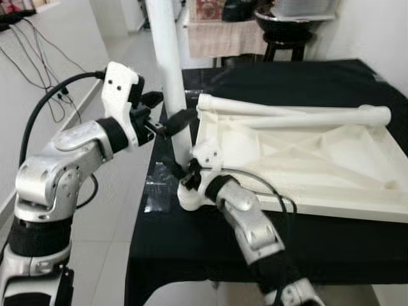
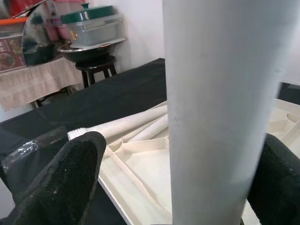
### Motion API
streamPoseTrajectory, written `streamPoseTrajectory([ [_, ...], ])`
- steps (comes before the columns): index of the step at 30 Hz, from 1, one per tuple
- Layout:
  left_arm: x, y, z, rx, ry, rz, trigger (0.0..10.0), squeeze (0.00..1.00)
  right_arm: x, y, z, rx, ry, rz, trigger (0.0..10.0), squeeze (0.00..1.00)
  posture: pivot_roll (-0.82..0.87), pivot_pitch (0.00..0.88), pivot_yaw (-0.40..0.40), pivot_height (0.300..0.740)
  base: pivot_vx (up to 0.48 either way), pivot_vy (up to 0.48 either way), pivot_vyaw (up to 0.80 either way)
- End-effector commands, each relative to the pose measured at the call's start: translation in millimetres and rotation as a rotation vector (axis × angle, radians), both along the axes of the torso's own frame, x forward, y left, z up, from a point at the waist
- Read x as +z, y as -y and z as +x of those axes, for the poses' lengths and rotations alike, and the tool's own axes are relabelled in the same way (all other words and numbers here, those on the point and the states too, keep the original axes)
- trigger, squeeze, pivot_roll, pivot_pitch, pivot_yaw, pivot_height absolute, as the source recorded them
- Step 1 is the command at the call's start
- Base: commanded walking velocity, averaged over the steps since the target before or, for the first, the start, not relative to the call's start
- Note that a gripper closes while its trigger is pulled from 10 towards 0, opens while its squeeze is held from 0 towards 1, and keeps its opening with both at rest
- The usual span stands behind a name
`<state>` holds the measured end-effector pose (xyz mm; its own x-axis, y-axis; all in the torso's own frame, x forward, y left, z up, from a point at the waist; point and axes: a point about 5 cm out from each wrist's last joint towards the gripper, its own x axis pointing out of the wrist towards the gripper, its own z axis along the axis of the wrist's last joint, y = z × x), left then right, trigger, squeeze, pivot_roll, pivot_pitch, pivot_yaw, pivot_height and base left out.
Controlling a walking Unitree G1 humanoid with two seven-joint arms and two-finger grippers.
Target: Building children table
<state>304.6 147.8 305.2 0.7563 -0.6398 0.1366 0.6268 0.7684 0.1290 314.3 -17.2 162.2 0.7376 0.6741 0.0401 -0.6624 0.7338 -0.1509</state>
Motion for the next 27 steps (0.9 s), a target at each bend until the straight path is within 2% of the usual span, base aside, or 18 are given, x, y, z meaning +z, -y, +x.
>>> streamPoseTrajectory([
  [1,-8.3,0.2,4.3,0.017,-0.037,0.002,10.0,0.00,-35.1,-12.4,-11.2,0.038,-0.129,-0.078,0.0,0.00,-0.03,0.103,0.050,0.740,0.000,0.000,0.00],
  [9,-9.1,1.1,6.5,0.020,-0.033,0.006,10.0,0.00,-35.0,-22.6,-7.8,0.095,-0.105,-0.076,0.0,0.00,-0.03,0.084,0.043,0.740,0.000,0.000,0.00],
  [10,-10.4,0.0,5.4,0.018,-0.036,0.010,1.3,0.00,-34.1,-23.8,-6.7,0.100,-0.102,-0.068,0.0,0.00,-0.02,0.083,0.043,0.740,0.000,0.000,0.00],
  [11,-10.4,0.0,5.4,0.018,-0.036,0.010,1.3,0.00,-34.1,-23.8,-6.7,0.100,-0.102,-0.068,0.0,0.00,-0.02,0.083,0.043,0.740,0.000,0.000,0.00],
  [12,-11.4,-0.6,3.5,0.007,-0.039,0.016,0.0,0.00,-29.6,-24.0,-7.1,0.094,-0.102,-0.053,4.4,0.00,-0.02,0.076,0.046,0.740,0.000,0.000,0.00],
  [13,-11.4,-0.6,3.5,0.007,-0.039,0.016,0.0,0.00,-29.6,-24.0,-7.1,0.094,-0.102,-0.053,4.4,0.00,-0.02,0.076,0.046,0.740,0.000,0.000,0.00],
  [14,-11.3,-0.7,2.2,-0.001,-0.038,0.019,0.0,0.00,-21.8,-23.2,-5.5,0.107,-0.087,-0.030,10.0,0.00,-0.01,0.069,0.044,0.740,0.000,0.000,0.00],
  [18,-10.6,-0.7,1.5,-0.006,-0.036,0.022,0.0,0.00,-14.9,-22.2,-4.1,0.126,-0.074,-0.013,10.0,0.00,-0.01,0.067,0.043,0.740,0.000,0.000,0.00],
  [19,-9.7,0.0,1.0,-0.012,-0.031,0.025,0.0,0.00,-5.2,-17.2,-0.9,0.181,-0.054,-0.001,10.0,0.00,-0.01,0.058,0.042,0.740,0.000,0.000,0.00],
  [21,-9.7,0.0,1.0,-0.012,-0.031,0.025,0.0,0.00,-5.2,-17.2,-0.9,0.181,-0.054,-0.001,10.0,0.00,-0.01,0.058,0.042,0.740,0.000,0.000,0.00],
  [22,-9.1,1.5,0.7,-0.018,-0.027,0.026,0.0,0.00,2.5,-6.5,8.3,0.268,-0.052,0.001,10.0,1.00,-0.01,0.050,0.039,0.740,0.000,0.000,0.00],
  [23,-9.1,1.5,0.7,-0.018,-0.027,0.026,0.0,0.00,2.5,-6.5,8.3,0.268,-0.052,0.001,10.0,1.00,-0.01,0.050,0.039,0.740,0.000,0.000,0.00],
  [24,-9.3,3.0,0.6,-0.024,-0.024,0.027,0.0,0.00,10.5,7.5,19.9,0.365,-0.047,-0.017,10.0,1.00,-0.01,0.039,0.037,0.740,0.000,0.000,0.00],
  [26,-9.3,3.0,0.6,-0.024,-0.024,0.027,0.0,0.00,10.5,7.5,19.9,0.365,-0.047,-0.017,10.0,1.00,-0.01,0.039,0.037,0.740,0.000,0.000,0.00],
  [27,-9.7,4.0,0.5,-0.028,-0.023,0.028,0.0,0.00,18.0,19.1,28.1,0.440,-0.039,-0.032,10.0,1.00,-0.01,0.035,0.036,0.740,0.000,0.000,0.00],
])
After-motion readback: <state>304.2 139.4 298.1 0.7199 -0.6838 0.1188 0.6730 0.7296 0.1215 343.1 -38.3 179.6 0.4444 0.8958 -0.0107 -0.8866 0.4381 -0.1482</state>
